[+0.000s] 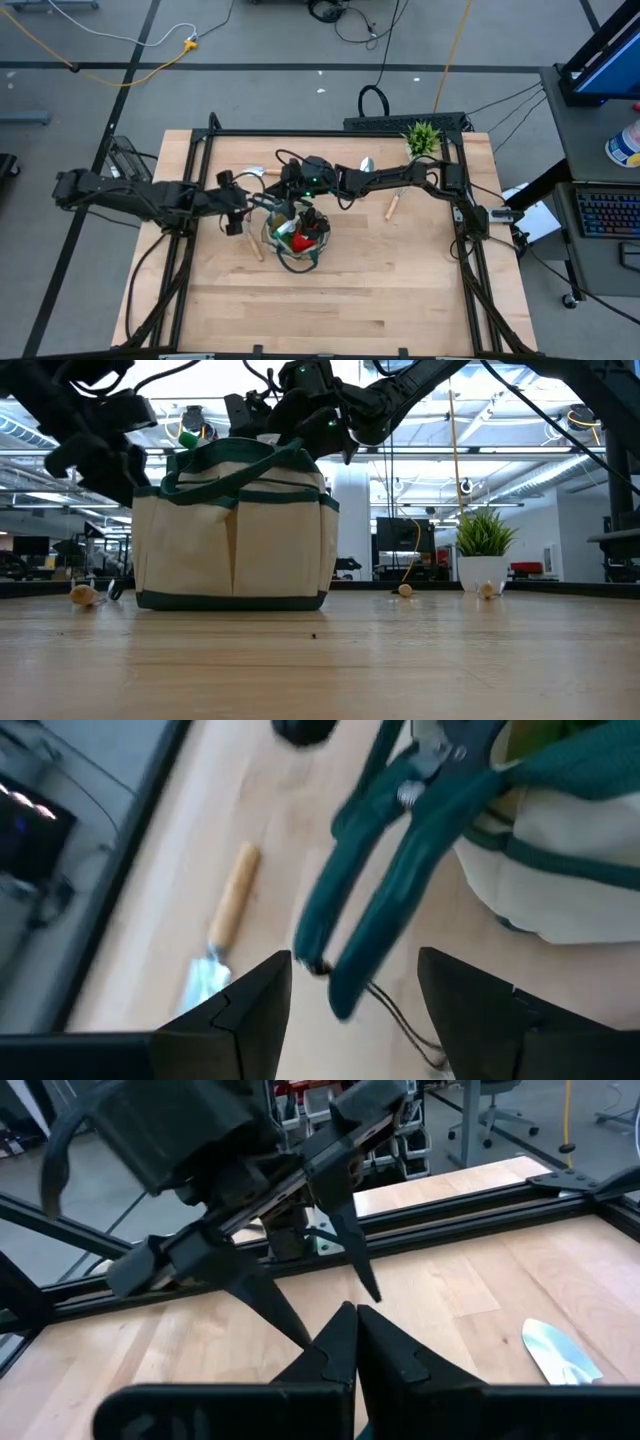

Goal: Pick & Place Garden tools in Gardening bag
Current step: Put the green shear scissors into the brown gardening bag

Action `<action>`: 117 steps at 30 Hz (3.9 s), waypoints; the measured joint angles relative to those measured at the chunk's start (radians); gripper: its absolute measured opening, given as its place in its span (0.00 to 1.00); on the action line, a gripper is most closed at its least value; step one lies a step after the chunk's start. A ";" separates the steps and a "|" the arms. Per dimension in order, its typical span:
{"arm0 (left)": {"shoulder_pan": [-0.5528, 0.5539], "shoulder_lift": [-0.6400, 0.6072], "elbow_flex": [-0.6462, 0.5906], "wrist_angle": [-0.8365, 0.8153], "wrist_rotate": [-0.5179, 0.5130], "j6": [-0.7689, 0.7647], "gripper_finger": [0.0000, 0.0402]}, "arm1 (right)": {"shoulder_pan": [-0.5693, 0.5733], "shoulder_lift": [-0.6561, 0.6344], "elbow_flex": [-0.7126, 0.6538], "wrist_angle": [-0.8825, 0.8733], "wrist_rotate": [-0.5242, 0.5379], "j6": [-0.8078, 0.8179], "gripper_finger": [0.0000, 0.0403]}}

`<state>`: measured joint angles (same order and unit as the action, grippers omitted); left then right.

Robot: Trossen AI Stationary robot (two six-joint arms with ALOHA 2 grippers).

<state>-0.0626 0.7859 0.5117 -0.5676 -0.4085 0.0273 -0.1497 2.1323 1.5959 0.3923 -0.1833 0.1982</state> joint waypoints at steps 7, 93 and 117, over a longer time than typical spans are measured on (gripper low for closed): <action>-0.020 0.031 0.000 0.045 -0.012 0.107 0.56 | -0.001 0.000 0.000 0.000 0.000 0.003 0.00; -0.072 0.868 1.181 -1.003 0.027 -0.209 0.15 | -0.059 -1.005 -0.800 -0.154 0.311 -0.356 0.00; -0.123 0.849 1.180 -1.004 -1.156 0.651 0.15 | -0.058 -1.055 -0.836 -0.157 0.313 -0.404 0.00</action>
<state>-0.1854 1.6344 1.6920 -1.5715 -1.5644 0.6786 -0.2081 1.0771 0.7597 0.2356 0.1299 -0.2062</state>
